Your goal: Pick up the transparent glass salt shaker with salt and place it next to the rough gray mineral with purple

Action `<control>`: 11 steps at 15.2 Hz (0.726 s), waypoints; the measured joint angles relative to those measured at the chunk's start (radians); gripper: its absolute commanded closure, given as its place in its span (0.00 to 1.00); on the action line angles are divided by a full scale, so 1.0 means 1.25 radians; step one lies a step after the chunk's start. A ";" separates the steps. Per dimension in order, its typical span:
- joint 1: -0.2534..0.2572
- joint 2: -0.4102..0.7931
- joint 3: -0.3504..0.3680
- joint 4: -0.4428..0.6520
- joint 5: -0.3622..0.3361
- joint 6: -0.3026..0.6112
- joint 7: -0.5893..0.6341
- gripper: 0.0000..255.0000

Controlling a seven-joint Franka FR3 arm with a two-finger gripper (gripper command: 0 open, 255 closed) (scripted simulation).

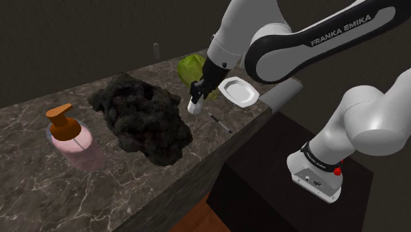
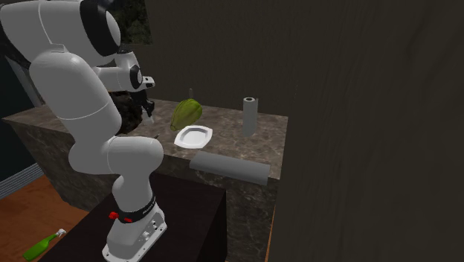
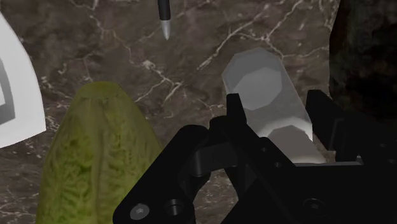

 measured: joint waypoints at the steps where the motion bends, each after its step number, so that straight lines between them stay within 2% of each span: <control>1: -0.001 0.009 0.002 -0.002 -0.002 0.012 0.002 1.00; 7: -0.006 0.055 0.008 -0.031 -0.015 0.086 0.011 1.00; 11: -0.008 0.070 0.010 -0.037 -0.020 0.106 0.016 1.00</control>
